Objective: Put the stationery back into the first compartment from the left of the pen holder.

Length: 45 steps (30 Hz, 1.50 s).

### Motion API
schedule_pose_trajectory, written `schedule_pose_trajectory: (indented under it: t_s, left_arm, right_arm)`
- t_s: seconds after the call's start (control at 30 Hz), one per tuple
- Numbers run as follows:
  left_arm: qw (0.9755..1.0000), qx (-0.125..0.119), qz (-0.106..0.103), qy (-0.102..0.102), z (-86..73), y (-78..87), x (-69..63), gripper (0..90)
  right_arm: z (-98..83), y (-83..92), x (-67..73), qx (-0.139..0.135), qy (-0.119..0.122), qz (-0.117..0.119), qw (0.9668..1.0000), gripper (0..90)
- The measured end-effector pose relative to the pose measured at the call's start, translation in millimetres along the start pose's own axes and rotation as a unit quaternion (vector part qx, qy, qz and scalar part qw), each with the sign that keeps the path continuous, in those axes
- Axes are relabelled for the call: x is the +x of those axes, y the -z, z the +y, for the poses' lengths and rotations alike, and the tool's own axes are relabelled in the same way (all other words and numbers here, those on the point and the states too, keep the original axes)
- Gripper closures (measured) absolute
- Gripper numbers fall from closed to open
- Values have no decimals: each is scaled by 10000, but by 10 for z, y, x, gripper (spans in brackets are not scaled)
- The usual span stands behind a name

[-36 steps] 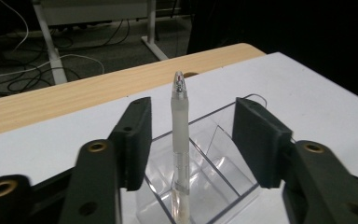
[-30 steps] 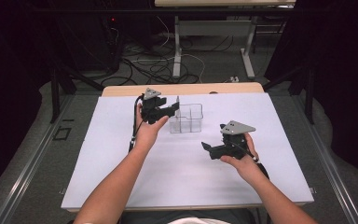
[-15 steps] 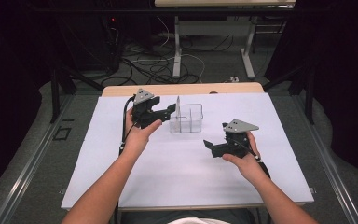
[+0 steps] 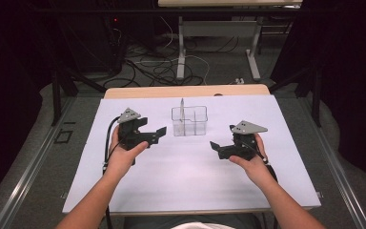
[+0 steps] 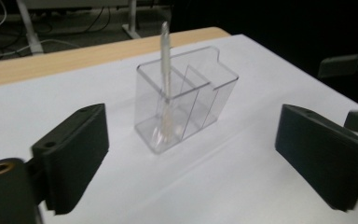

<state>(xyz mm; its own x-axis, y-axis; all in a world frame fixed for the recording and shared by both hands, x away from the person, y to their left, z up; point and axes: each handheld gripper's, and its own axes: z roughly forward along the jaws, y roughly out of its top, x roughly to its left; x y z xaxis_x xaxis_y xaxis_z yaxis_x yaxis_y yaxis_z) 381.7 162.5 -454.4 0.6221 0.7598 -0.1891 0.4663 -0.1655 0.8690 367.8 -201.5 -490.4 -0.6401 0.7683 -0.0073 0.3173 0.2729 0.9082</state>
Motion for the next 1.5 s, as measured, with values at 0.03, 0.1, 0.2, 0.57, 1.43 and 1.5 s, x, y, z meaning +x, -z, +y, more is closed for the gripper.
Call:
schedule_pose_trajectory:
  t_s: [0.03,0.1,0.2,0.57,1.43,1.5]
  left_arm:
    - [10000,12,34,26,-37,27,31,65]
    - [9998,38,90,147,-113,75,88,35]
    - [9994,40,214,284,-223,136,175,2]
    - [9952,88,739,642,-553,315,507,1]
    - [9857,220,1333,1006,-864,312,904,1]
    - [9855,218,1354,1001,-869,300,909,2]
  right_arm:
    - [-2,0,-4,-2,-10,-1,10000,22]
    - [-5,-5,-12,-8,-9,5,10000,22]
    - [-8,-6,-18,27,-18,3,10000,22]
    - [-29,-12,-31,53,-136,4,9999,22]
    - [-199,-89,-145,414,-435,-252,9979,7]
    - [-227,-87,-196,436,-581,-337,9968,7]
